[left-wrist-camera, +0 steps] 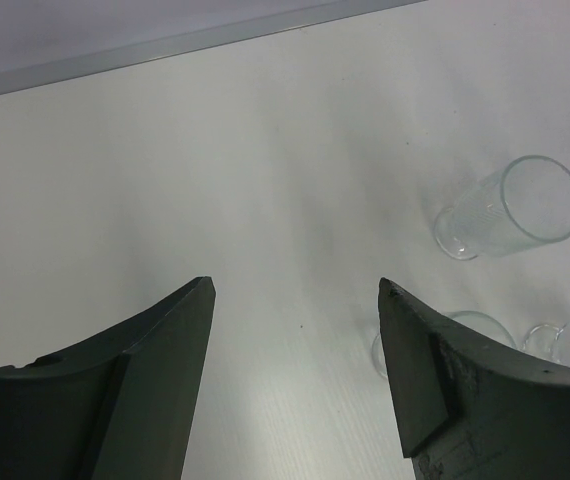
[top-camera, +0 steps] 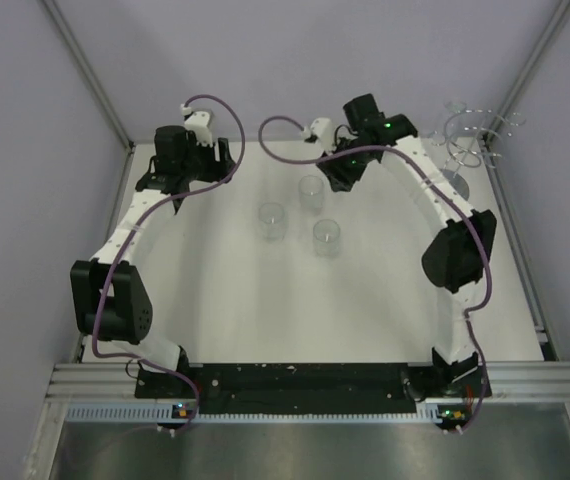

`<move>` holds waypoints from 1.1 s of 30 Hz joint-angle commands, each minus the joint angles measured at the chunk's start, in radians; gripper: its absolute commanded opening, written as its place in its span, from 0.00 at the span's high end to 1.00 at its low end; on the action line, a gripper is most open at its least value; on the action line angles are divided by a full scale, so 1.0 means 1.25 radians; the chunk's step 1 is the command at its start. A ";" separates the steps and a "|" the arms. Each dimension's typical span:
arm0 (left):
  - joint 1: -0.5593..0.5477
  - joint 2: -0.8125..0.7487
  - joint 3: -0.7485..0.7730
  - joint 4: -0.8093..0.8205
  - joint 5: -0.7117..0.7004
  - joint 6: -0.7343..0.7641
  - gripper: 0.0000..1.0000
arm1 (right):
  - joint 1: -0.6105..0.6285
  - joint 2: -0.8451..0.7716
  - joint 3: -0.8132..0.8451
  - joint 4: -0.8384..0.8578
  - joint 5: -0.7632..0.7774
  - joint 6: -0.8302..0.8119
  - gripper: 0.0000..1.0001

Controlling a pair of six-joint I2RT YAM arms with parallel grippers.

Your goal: Take the wine glass off the wine glass rack

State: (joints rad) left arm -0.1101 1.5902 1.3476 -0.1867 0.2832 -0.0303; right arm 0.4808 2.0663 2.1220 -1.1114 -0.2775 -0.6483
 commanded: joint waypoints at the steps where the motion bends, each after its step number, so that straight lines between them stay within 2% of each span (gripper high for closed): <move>1: 0.003 -0.016 0.015 0.034 0.010 0.003 0.28 | -0.113 -0.061 0.077 0.067 -0.027 0.123 0.53; 2: 0.001 0.039 0.087 0.035 0.088 0.005 0.30 | -0.133 -0.056 0.088 0.083 -0.009 0.139 0.54; 10: -0.022 0.064 0.112 0.049 0.088 0.005 0.31 | -0.294 -0.048 0.115 0.126 0.034 0.220 0.67; 18: -0.059 0.091 0.134 0.052 0.072 0.000 0.32 | -0.420 -0.136 -0.009 0.123 0.018 0.247 0.74; 27: -0.101 0.128 0.170 0.040 0.068 0.007 0.32 | -0.498 -0.212 -0.076 0.101 0.010 0.238 0.77; 33: -0.106 0.149 0.195 0.032 0.075 0.012 0.32 | -0.529 -0.301 -0.174 0.087 0.027 0.230 0.77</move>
State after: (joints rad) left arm -0.2420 1.7618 1.5387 -0.1753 0.3695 -0.0265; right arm -0.1539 1.8042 1.9610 -1.0054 -0.2745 -0.3473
